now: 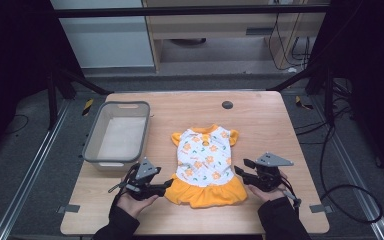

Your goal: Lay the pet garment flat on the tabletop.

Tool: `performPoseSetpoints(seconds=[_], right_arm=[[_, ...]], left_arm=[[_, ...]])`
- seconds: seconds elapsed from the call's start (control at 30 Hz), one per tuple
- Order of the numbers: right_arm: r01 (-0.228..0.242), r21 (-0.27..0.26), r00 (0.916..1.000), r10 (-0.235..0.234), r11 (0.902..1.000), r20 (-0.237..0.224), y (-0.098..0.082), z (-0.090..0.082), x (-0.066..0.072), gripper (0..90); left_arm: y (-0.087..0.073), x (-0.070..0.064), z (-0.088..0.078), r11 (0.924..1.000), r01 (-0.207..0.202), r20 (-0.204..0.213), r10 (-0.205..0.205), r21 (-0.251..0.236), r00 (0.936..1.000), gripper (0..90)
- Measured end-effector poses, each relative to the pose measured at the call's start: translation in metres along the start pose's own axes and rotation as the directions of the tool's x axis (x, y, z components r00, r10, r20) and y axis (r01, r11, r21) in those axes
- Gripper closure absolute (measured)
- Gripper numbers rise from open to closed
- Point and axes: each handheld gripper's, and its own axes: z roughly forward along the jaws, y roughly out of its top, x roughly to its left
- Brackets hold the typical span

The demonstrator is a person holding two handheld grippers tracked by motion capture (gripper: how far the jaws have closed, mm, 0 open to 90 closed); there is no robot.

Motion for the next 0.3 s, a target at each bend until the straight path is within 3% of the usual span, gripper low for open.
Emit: performPoseSetpoints(seconds=[0.07,0.2,0.3], right_arm=[[-0.024,-0.012,0.9994,0.024,0.9996,0.024,-0.007,-0.01,-0.004,34.6],[-0.024,-0.003,0.9965,0.024,0.9997,0.08,-0.015,-0.018,-0.01,24.7],[-0.043,-0.003,0.9931,0.043,0.9991,0.109,-0.022,-0.025,-0.017,19.8]], left_arm=[[-0.008,0.003,-0.008,0.9999,0.012,-0.011,-0.012,0.002,0.9999,31.6],[-0.026,0.012,-0.022,0.9983,0.058,-0.018,-0.058,0.001,0.9981,28.3],[-0.032,0.015,-0.028,0.9979,0.065,-0.038,-0.065,0.003,0.9972,27.3]])
